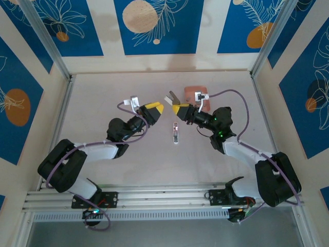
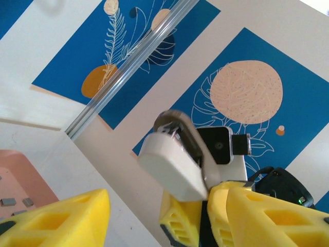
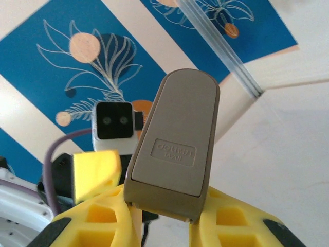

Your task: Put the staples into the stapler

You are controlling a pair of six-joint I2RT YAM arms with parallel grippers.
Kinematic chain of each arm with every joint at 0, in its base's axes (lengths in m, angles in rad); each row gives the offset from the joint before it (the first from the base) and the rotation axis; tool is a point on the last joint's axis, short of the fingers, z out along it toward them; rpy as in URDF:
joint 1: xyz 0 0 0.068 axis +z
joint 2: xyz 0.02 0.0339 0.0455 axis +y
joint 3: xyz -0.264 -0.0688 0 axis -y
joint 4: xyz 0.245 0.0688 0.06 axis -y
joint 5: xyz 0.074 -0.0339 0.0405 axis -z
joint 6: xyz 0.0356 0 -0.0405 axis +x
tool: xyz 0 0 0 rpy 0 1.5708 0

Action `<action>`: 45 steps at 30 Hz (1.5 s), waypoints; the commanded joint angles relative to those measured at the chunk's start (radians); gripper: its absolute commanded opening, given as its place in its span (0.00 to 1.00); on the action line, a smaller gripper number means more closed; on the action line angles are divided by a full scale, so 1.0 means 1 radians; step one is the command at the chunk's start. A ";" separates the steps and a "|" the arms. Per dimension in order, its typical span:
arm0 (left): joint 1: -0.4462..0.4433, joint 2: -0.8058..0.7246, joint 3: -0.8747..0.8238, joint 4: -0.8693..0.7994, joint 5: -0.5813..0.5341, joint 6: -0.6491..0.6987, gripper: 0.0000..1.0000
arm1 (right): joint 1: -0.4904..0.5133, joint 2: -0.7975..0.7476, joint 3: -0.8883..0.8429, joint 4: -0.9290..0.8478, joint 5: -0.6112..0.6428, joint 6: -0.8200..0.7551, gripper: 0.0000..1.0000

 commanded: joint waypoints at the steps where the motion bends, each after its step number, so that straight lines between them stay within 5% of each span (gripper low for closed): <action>1: -0.018 -0.014 0.039 0.064 0.020 0.026 0.61 | 0.000 0.022 0.041 0.115 -0.046 0.070 0.00; 16: -0.030 -0.038 0.079 0.064 0.006 0.047 0.58 | 0.050 0.069 0.080 0.171 -0.106 0.078 0.00; 39: -0.035 -0.065 0.099 0.064 0.044 0.075 0.15 | 0.063 0.081 0.074 0.191 -0.120 0.086 0.00; 45: -0.035 -0.067 0.093 0.064 0.056 0.108 0.04 | 0.059 0.066 0.056 0.145 -0.101 0.077 0.21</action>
